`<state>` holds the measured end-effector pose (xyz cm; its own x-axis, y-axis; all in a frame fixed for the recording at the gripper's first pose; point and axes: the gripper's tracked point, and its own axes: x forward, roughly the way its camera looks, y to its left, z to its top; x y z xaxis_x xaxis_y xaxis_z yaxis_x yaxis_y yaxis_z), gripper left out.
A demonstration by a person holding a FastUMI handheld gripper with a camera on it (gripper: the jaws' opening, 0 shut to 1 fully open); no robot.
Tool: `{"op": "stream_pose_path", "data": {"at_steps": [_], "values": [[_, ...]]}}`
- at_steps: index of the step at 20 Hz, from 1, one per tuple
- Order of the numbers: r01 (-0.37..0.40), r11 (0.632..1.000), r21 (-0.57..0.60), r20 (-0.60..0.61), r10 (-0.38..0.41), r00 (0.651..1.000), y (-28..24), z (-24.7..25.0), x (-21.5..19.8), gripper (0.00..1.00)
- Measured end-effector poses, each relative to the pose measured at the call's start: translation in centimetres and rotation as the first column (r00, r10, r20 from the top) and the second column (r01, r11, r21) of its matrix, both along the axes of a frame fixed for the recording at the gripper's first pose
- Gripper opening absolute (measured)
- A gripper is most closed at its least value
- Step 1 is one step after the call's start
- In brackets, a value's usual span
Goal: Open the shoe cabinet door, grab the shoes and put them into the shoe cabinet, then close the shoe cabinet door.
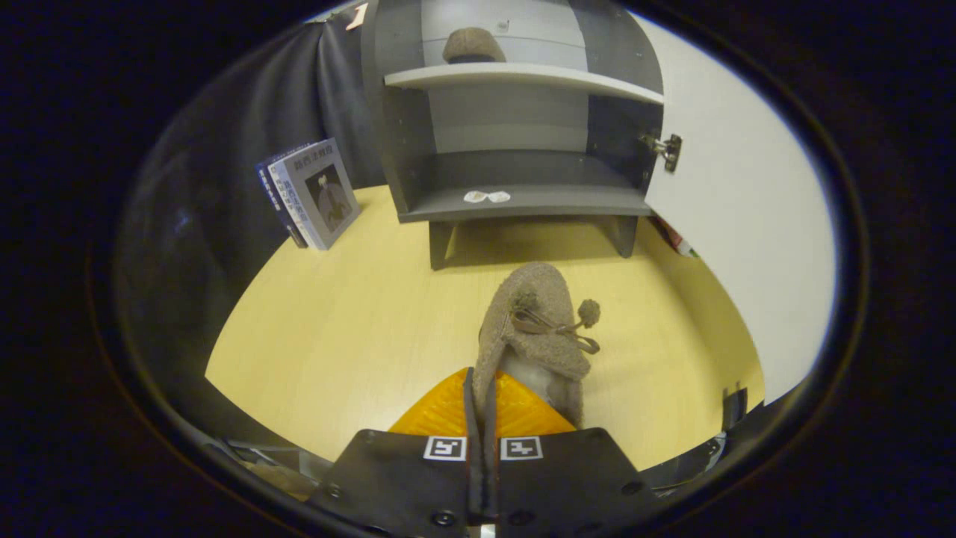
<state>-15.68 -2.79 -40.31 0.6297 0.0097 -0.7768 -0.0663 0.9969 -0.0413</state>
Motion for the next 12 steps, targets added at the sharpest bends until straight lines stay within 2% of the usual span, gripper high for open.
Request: {"op": "stream_pose_path", "data": {"at_steps": [7, 12], "values": [[0.009, 1.0, -0.008, 0.154, -0.008, 0.988, -1.6, 9.2, 6.4, 0.03], [-0.012, 1.0, -0.025, 0.31, 0.019, 0.951, -2.1, 18.3, 13.3, 0.03]]}}
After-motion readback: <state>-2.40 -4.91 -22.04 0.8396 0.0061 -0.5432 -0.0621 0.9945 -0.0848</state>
